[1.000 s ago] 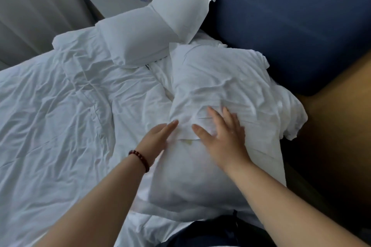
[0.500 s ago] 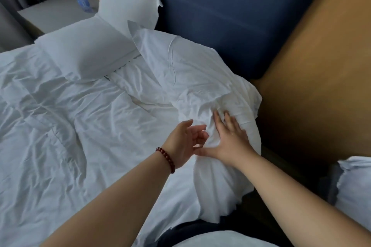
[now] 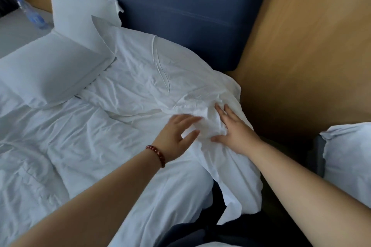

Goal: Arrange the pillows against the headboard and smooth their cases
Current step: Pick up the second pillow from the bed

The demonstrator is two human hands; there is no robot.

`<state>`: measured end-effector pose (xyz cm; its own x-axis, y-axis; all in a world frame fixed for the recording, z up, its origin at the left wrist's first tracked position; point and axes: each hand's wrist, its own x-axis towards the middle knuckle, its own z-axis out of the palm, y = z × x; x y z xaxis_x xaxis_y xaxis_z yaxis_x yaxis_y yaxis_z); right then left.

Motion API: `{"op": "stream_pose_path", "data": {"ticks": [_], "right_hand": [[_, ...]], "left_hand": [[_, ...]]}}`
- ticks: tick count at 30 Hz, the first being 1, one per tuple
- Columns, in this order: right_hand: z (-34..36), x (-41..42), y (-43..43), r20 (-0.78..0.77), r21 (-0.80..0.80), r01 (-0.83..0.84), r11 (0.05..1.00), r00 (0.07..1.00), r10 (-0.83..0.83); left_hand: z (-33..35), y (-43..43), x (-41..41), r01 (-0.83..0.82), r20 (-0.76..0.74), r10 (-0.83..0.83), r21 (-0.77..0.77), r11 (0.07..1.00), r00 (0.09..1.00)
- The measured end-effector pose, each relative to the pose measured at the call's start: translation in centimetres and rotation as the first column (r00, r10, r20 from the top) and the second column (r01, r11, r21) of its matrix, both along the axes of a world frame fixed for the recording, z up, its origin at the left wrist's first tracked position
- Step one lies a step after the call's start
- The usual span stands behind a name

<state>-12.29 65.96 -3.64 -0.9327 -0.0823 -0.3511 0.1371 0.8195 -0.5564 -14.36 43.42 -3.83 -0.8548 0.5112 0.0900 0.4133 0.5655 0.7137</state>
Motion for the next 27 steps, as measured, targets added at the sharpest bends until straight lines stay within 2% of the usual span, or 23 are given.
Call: {"op": "stream_pose_path", "data": {"ticks": [1, 2, 4, 8, 12, 16, 18, 20, 22, 25, 27], "right_hand": [[-0.3, -0.2, 0.3, 0.006, -0.003, -0.014, 1.0, 1.0, 0.014], [-0.5, -0.4, 0.7, 0.018, -0.01, -0.024, 1.0, 1.0, 0.024], [-1.1, -0.8, 1.9, 0.045, -0.04, -0.031, 0.999, 0.998, 0.033], [-2.0, -2.2, 5.3, 0.068, -0.106, -0.022, 0.994, 0.997, 0.03], [-2.2, -3.9, 8.9, 0.118, -0.189, 0.029, 0.982, 0.993, -0.007], [-1.3, -5.5, 11.4, 0.213, -0.241, 0.103, 0.965, 0.976, -0.051], [0.2, -5.3, 12.1, 0.231, -0.243, 0.191, 0.951, 0.963, -0.135], [2.4, -4.5, 11.6, 0.18, -0.238, 0.304, 0.923, 0.947, -0.266], [3.8, -3.4, 9.6, 0.102, -0.085, 0.378, 0.922, 0.924, -0.369], [1.7, -1.3, 6.5, -0.06, 0.314, 0.393, 0.864, 0.917, -0.395], [-1.5, -0.2, 6.7, -0.129, 0.417, 0.418, 0.807, 0.906, -0.403]], "left_hand": [[0.0, -0.4, -1.2, 0.058, -0.215, -0.083, -0.12, 0.991, 0.973], [0.2, -0.5, -2.6, 0.097, -0.363, -0.175, -0.224, 0.97, 0.915], [0.8, -0.2, -5.7, 0.135, -0.493, -0.336, -0.399, 0.907, 0.802], [2.1, 1.6, -11.7, 0.166, -0.428, -0.542, -0.654, 0.738, 0.723], [1.7, 4.8, -15.6, 0.189, -0.358, -0.648, -0.763, 0.618, 0.672], [0.8, 8.5, -18.2, 0.191, -0.344, -0.657, -0.776, 0.601, 0.671], [0.4, 10.4, -19.4, 0.214, -0.332, -0.652, -0.762, 0.611, 0.682], [0.1, 12.2, -20.4, 0.23, -0.308, -0.65, -0.762, 0.606, 0.694], [-0.1, 13.9, -21.3, 0.251, -0.261, -0.648, -0.77, 0.586, 0.715], [0.1, 16.3, -22.8, 0.281, -0.213, -0.644, -0.769, 0.574, 0.735], [0.4, 17.6, -24.0, 0.3, -0.177, -0.646, -0.774, 0.558, 0.742]]}}
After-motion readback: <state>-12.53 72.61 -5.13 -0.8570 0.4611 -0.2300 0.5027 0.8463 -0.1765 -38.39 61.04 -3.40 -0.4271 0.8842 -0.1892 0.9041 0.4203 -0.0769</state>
